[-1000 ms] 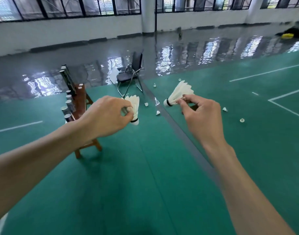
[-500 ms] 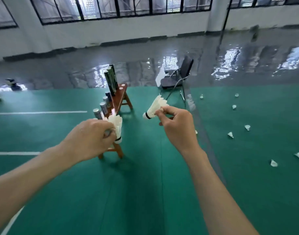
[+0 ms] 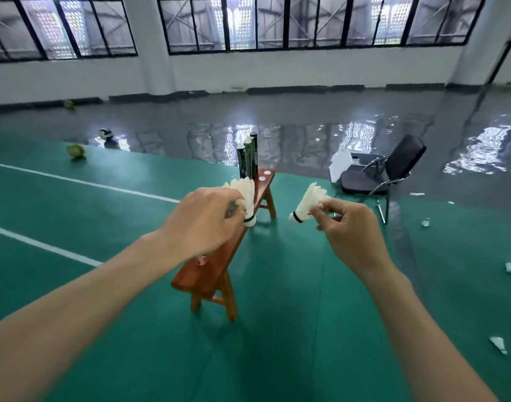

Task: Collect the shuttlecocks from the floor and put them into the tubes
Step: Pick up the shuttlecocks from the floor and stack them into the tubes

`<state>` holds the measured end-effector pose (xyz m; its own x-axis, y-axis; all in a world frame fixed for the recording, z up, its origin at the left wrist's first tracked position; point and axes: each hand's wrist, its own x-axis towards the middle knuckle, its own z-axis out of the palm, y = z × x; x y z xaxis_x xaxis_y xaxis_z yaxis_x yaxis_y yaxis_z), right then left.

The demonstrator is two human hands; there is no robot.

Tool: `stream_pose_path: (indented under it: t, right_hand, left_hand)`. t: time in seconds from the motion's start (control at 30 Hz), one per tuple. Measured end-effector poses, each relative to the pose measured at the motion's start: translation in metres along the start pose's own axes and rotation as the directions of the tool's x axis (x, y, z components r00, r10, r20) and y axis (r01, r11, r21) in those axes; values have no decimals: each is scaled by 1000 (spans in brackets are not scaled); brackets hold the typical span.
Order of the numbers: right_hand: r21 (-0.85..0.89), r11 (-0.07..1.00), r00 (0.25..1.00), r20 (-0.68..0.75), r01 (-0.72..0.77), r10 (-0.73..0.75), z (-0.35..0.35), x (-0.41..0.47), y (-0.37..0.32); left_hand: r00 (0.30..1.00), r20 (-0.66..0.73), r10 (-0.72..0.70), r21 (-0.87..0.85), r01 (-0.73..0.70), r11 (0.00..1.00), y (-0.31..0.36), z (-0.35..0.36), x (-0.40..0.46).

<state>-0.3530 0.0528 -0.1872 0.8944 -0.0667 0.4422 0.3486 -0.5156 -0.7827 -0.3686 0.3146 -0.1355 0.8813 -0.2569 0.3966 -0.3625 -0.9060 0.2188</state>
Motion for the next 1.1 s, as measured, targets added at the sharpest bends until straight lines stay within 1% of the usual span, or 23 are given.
stream_pose_path:
  t: [0.13,0.3,0.37,0.43,0.5,0.57,0.63,0.7,0.77,0.83,0.9,0.97,1.03,1.1]
  right_hand:
    - [24,1000,1000,-7,13,-13,8,92,33]
    - [182,982,999,8,-47,46,22,201,108]
    - [201,978,998,34,-52,46,25,242,141]
    - [215,976,998,43,-43,35,25,288,174]
    - [216,975,996,80,-45,29,21,335,202]
    - [227,973,995,103,-35,12,18,381,231]
    - [238,971,995,96,-31,9,22,420,251]
    - [295,954,997,73,-49,28,29,466,271]
    - [368,925,995,68,-99,79,43,502,283]
    - [421,897,990,99,-137,105,57,540,296]
    - [414,896,984,143,-158,108,72,579,312]
    - [429,890,984,150,-155,100,89,616,327]
    - [457,875,985,141,-156,103,108,657,344]
    - [462,866,980,145,-192,139,128,696,359]
  left_hand:
    - [998,-18,-56,-30,55,998,-9,38,97]
    - [996,-57,-65,-28,63,998,-28,95,210]
    - [994,-69,-79,-16,78,997,-31,120,251]
    - [998,-33,-59,0,59,998,-29,147,295]
    - [997,25,-71,-5,71,997,-25,168,339]
    - [995,53,-81,23,79,997,-22,185,382]
    - [992,50,-116,49,113,992,-21,195,416]
    - [987,14,-163,70,162,984,-22,204,456]
    - [978,14,-209,79,207,975,-25,208,488]
    - [968,37,-248,86,244,966,-36,214,527]
    - [960,46,-275,95,269,958,-51,224,566]
    - [961,3,-275,92,274,957,-67,235,599]
    - [952,-75,-296,96,303,948,-87,256,637]
    - [936,-137,-323,122,340,933,-107,281,677]
